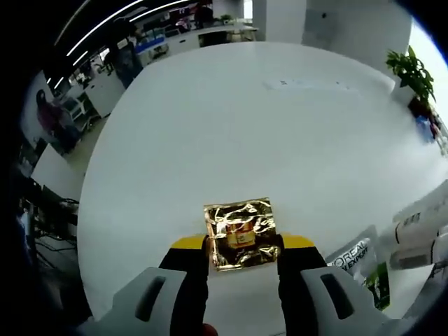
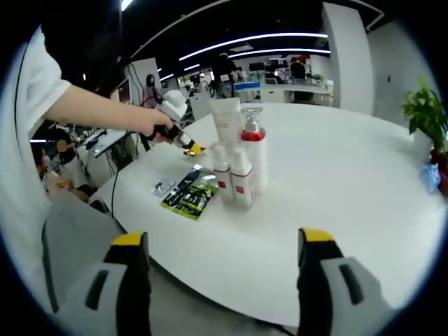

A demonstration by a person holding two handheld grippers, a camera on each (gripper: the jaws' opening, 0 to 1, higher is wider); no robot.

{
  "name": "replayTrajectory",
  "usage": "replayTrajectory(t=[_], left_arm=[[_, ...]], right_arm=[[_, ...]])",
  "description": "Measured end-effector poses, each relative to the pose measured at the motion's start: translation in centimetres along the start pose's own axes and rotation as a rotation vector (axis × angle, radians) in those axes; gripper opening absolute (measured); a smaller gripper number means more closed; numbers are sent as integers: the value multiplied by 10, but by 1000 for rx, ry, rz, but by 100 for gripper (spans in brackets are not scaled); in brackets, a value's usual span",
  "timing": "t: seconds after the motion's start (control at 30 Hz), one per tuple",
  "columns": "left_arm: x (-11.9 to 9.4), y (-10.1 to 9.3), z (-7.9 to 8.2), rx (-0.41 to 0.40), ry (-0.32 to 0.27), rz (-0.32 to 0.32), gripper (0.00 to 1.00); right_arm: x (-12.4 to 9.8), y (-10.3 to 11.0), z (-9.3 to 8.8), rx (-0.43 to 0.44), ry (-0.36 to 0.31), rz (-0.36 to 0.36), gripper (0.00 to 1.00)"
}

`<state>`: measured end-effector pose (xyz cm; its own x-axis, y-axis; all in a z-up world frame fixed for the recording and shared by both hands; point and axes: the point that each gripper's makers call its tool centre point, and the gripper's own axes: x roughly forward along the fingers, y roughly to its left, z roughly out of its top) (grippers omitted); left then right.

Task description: Arrange the skincare products in the storage area until every visible bottle or jar stands upright without overlapping.

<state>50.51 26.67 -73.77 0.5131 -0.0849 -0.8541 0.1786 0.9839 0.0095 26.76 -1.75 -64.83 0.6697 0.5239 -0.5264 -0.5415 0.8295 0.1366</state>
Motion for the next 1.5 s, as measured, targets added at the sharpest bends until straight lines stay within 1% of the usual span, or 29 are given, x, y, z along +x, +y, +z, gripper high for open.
replayTrajectory(t=[0.17,0.37,0.5,0.53,0.67,0.8,0.93,1.07,1.2,1.5], left_arm=[[-5,-2,-24,-7,20,-3,35],[-15,-5,-43,-5,22,-8,35],[-25,-11,-61,-14,26,-10,36],[-27,-13,-64,-29,17,-12,36],[-36,-18,-73,-39,12,-15,36],[-40,-19,-79,-52,6,-7,36],[-39,-16,-79,-70,-1,8,36],[-42,-22,-82,-75,-12,1,36],[-41,-19,-81,-81,-26,6,37],[-40,-19,-80,-91,-28,-1,38]], right_arm=[[0,0,0,-4,1,1,88],[0,2,0,-8,4,6,88],[0,2,0,-7,5,6,88],[0,2,0,-5,5,6,87],[0,2,-1,-7,6,8,87],[0,2,-1,-6,7,7,87],[0,2,-1,-6,7,7,87],[0,2,-1,-5,7,6,87],[0,2,-1,-5,7,4,87],[0,2,-1,-5,7,6,87]])
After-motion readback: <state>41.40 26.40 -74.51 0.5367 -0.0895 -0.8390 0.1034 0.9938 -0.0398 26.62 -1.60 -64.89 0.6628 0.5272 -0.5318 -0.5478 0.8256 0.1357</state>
